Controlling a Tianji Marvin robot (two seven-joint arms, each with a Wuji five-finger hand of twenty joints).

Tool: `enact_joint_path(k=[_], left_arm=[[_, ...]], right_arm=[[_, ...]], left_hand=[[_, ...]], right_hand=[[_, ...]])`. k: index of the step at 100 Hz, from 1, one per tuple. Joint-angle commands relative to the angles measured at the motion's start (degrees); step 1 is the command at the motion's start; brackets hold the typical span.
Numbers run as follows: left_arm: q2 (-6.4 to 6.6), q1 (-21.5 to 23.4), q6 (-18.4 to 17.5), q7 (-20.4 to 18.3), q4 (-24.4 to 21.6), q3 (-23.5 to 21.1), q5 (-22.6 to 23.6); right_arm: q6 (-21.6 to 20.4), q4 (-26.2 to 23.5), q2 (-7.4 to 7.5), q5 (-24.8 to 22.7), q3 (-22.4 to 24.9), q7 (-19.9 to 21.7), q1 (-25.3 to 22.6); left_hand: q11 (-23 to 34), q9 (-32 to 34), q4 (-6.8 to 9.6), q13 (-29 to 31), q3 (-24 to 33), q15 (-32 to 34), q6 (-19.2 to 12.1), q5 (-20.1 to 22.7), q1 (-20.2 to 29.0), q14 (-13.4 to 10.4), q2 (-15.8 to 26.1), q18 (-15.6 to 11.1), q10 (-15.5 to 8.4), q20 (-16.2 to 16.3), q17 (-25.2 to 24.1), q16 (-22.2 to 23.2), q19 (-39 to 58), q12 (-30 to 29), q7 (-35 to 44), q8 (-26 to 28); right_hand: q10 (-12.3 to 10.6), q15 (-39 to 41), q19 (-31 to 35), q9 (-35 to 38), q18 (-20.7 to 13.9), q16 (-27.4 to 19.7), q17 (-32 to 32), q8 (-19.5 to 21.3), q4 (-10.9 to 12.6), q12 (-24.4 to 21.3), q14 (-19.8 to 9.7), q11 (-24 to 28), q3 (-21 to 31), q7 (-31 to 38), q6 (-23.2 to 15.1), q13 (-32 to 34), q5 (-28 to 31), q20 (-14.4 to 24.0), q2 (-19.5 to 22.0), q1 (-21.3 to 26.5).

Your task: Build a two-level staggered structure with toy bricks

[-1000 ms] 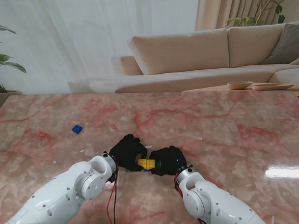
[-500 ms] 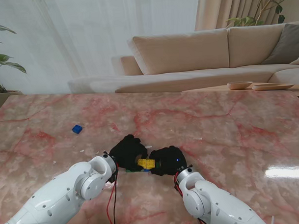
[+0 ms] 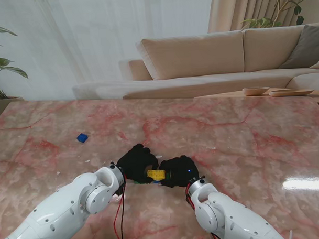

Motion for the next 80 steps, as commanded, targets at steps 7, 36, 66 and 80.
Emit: enact_joint_path(k=[7, 36, 66, 80], left_arm=[[0.05, 0.2, -0.3, 0.1, 0.3, 0.0, 0.1], [0.16, 1.3, -2.0, -0.8, -0.8, -2.0, -0.8], [-0.61, 6.3, -2.1, -0.9, -5.2, -8.8, -6.1], [-1.81, 7.7, -1.9, 3.4, -4.6, -10.4, -9.2]], right_arm=[[0.4, 0.4, -0.21, 0.3, -0.1, 0.7, -0.2], [0.4, 0.2, -0.14, 0.2, -0.1, 0.9, -0.3], [0.5, 0.3, -0.18, 0.1, -0.2, 0.7, -0.2], [0.5, 0.4, -0.22, 0.1, -0.3, 0.5, -0.1]], left_hand=[[-0.7, -1.9, 0.62, -1.4, 1.1, -1.5, 1.0, -2.7, -1.6, 1.4, -2.1, 0.0, -0.2, 1.1, -1.2, -0.2, -2.3, 0.2, 0.0, -0.5], [-2.0, -7.1, -0.74, -4.4, -1.2, -3.1, 4.9, -6.8, -4.3, 1.2, -5.6, 0.1, -0.4, -3.0, -0.5, -0.9, -5.1, -0.5, -10.3, -8.6], [-1.9, -4.1, 0.68, 0.2, -7.6, -1.6, 6.0, -1.1, -4.5, 1.2, -0.4, 0.8, -0.8, -1.4, -1.2, 1.7, -2.3, -0.5, -22.8, -25.2], [3.4, 7.1, 1.03, 11.4, -1.9, 6.4, 0.8, 7.2, -3.2, 2.8, -1.1, 2.4, -2.2, 7.8, -0.7, 10.5, 10.6, 4.4, -13.0, -20.9]], right_hand=[[-1.4, 1.2, 1.4, 1.1, -0.4, 0.9, -0.2, 0.3, -1.3, 0.6, -1.5, 0.4, 2.6, 3.4, -5.4, 1.0, 1.7, 1.9, 1.0, 3.0], [-1.3, 1.2, 1.4, 1.1, -0.4, 0.9, -0.3, 0.4, -1.3, 0.5, -1.5, 0.4, 2.6, 3.4, -5.4, 1.0, 1.7, 1.9, 0.9, 3.1], [-1.4, 1.2, 1.4, 1.2, -0.4, 0.9, -0.3, 0.4, -1.3, 0.6, -1.5, 0.5, 2.7, 3.4, -5.5, 1.0, 1.7, 1.9, 0.8, 3.2], [-1.3, 1.2, 1.3, 1.1, -0.4, 0.9, -0.3, 0.4, -1.3, 0.7, -1.5, 0.5, 2.7, 3.4, -5.5, 1.0, 1.7, 1.9, 0.8, 3.2]])
